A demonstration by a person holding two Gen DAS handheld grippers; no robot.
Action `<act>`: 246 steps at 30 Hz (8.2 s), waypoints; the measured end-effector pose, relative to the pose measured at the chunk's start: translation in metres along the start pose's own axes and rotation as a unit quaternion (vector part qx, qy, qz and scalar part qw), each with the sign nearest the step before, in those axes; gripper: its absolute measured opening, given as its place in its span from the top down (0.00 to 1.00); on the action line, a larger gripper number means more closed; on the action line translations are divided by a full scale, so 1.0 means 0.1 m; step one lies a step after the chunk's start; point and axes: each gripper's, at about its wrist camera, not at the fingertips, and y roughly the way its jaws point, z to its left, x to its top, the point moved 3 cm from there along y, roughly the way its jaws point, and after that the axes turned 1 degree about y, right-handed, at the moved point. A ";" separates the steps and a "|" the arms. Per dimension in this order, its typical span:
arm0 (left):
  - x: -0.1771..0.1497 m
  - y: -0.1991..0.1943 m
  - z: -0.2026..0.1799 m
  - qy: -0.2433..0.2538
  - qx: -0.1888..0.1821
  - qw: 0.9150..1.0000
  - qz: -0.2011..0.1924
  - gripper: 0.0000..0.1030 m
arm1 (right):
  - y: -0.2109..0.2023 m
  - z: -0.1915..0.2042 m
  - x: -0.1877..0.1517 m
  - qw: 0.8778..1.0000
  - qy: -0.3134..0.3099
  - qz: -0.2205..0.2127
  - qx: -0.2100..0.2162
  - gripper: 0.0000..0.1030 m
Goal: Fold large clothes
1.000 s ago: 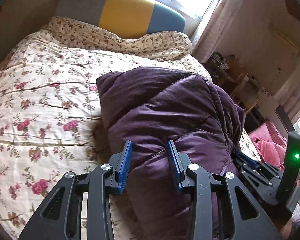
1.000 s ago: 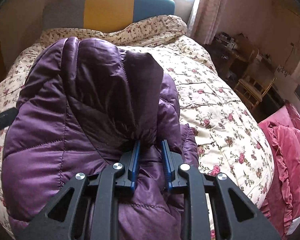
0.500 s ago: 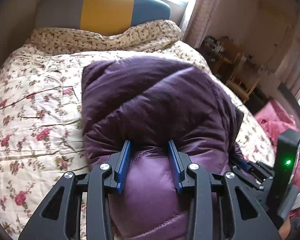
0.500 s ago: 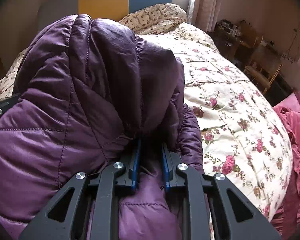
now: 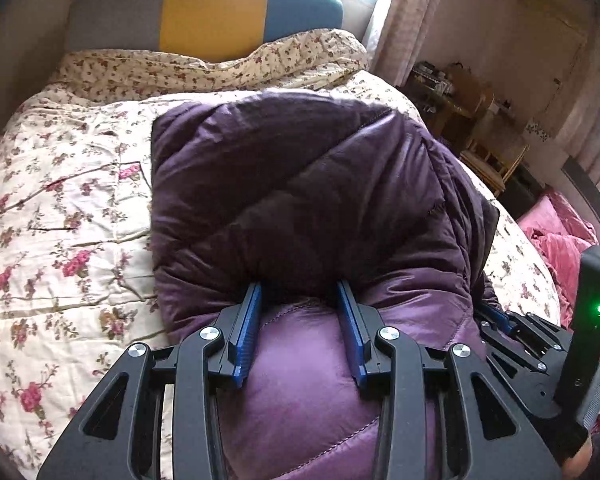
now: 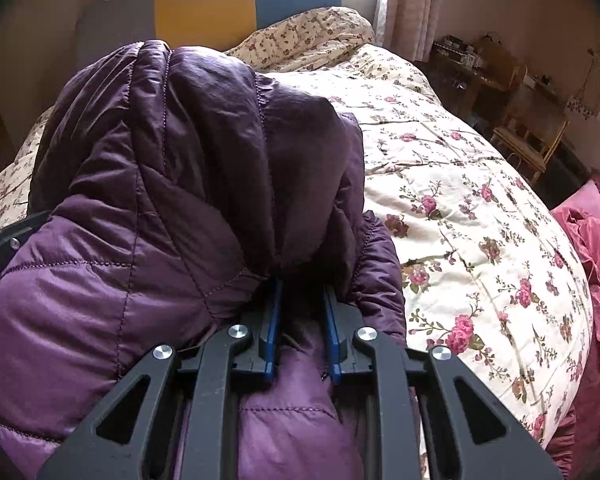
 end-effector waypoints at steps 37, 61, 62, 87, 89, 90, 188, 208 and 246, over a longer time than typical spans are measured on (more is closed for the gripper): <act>-0.25 -0.28 0.47 -0.150 -0.192 0.970 0.016 0.59 | -0.20 -0.11 0.01 0.993 0.055 -0.005 0.109 0.86; -1.36 -2.07 2.01 -0.242 -0.009 0.969 -0.048 0.52 | -0.87 2.19 -0.52 0.963 -0.168 -0.030 0.208 0.89; -1.44 -2.04 2.03 -0.251 0.014 0.967 -0.043 0.47 | -0.84 2.23 -0.55 0.963 -0.173 -0.033 0.204 0.89; -1.46 -2.35 1.79 -0.231 0.159 0.956 -0.085 0.43 | -1.14 2.31 -0.56 0.975 -0.161 -0.048 0.144 0.67; -1.45 -2.39 1.77 -0.228 0.167 0.955 -0.090 0.43 | -1.19 2.32 -0.52 0.975 -0.160 -0.051 0.142 0.66; -1.43 -2.40 1.78 -0.227 0.169 0.954 -0.093 0.43 | -1.23 2.33 -0.50 0.976 -0.159 -0.054 0.140 0.65; -1.88 -2.66 1.12 -0.176 0.237 0.948 -0.115 0.20 | -1.58 2.19 -0.96 0.970 -0.161 -0.054 0.173 0.42; -1.88 -2.78 0.94 -0.168 0.266 0.940 -0.129 0.07 | -1.76 2.24 -1.05 0.973 -0.168 -0.070 0.145 0.22; -1.99 -3.04 0.65 -0.165 0.343 0.914 -0.140 0.03 | -2.11 2.28 -1.24 0.964 -0.208 -0.099 0.129 0.02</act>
